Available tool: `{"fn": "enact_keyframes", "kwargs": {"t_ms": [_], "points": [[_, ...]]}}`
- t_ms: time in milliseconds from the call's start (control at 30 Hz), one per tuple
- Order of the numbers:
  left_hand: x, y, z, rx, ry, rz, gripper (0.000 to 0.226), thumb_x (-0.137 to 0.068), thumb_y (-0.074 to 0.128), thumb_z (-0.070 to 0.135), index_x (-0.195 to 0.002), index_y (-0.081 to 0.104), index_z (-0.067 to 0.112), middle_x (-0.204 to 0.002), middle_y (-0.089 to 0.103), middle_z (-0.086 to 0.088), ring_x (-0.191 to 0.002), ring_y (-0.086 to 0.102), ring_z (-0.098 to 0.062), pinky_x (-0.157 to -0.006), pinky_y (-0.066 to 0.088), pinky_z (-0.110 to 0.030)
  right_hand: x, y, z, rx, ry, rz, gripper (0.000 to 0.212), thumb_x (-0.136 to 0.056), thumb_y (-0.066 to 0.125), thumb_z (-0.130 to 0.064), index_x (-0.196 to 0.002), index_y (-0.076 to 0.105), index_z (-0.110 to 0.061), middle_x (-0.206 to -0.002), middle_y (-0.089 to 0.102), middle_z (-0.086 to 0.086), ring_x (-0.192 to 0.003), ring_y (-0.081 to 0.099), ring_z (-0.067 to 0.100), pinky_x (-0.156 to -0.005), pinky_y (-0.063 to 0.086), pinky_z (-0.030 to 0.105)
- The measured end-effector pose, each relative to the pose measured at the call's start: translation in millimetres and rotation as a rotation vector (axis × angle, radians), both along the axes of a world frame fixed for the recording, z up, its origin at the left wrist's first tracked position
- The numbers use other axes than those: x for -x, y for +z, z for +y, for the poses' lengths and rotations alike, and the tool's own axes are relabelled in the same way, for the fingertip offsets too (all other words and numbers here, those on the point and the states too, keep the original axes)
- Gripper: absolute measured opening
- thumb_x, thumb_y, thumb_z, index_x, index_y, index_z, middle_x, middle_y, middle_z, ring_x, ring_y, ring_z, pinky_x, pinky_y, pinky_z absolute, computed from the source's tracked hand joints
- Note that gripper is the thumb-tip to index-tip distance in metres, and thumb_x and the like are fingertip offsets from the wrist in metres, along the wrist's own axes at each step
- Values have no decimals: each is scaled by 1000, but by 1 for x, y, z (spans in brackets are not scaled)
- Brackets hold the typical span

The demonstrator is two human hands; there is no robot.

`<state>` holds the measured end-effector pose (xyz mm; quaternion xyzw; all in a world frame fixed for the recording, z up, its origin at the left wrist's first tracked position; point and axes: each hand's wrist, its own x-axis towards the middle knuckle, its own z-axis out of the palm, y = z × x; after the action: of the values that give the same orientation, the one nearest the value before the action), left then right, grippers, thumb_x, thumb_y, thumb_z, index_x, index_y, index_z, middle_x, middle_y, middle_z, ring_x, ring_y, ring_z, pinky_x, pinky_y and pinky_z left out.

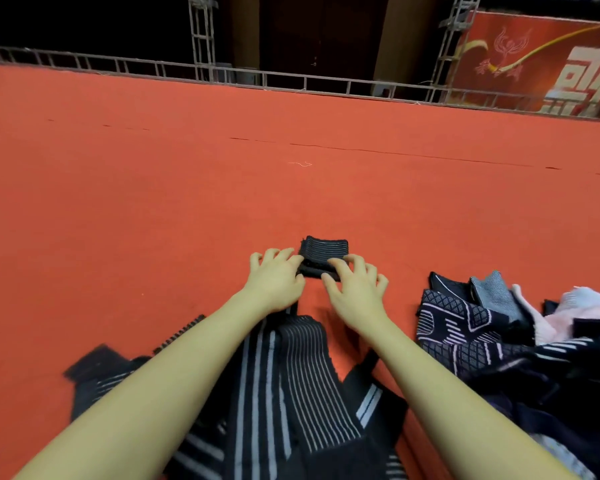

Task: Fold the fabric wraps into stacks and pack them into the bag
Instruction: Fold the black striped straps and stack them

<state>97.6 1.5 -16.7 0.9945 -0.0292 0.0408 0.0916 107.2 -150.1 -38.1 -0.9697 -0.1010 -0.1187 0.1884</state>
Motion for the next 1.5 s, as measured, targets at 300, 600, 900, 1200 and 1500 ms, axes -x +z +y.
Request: {"fn": "enact_keyframes", "kwargs": {"t_ms": [300, 600, 900, 1200, 1500], "points": [[114, -5, 6, 31, 19, -38, 36, -99, 36, 27, -132, 47, 20, -140, 45, 4, -128, 35, -20, -100, 18, -38, 103, 0, 5, 44, 195, 120, 41, -88, 47, -60, -102, 59, -24, -102, 59, -8, -102, 49, 16, -76, 15, 34], [152, -41, 16, -60, 34, 181, 54, -103, 13, 37, -153, 6, 20, -161, 2, 3, -147, -1, -15, -117, -3, -44, 115, -9, 23, 185, 166, 118, 49, -91, 41, -62, -111, 56, -20, -116, 55, -4, -113, 46, 20, -94, 21, 42], [143, -46, 19, -53, 29, 190, 54, -102, 13, 38, -153, 9, 21, -160, 2, 4, -147, -3, -14, -118, -6, -44, 114, -19, 13, 135, 113, -102, 23, -99, 42, -31, -94, 60, -19, -95, 57, -6, -98, 52, 20, -87, 13, 36], [149, -55, 21, -11, 29, 101, 51, -103, 14, 37, -153, 12, 27, -160, 5, 7, -147, -4, -12, -118, -6, -43, 122, -22, 16, 169, 105, 109, 55, -82, 46, -71, -103, 56, -22, -109, 52, -8, -106, 45, 20, -93, 21, 43], [155, -51, 20, 46, 67, 50, 46, -103, 23, 37, -148, 29, 29, -158, 19, 9, -146, 8, -13, -115, 1, -45, 134, -12, 8, -26, 60, -78, 22, -96, 49, -40, -96, 65, -25, -93, 52, -10, -101, 44, 16, -85, 13, 34]]}}
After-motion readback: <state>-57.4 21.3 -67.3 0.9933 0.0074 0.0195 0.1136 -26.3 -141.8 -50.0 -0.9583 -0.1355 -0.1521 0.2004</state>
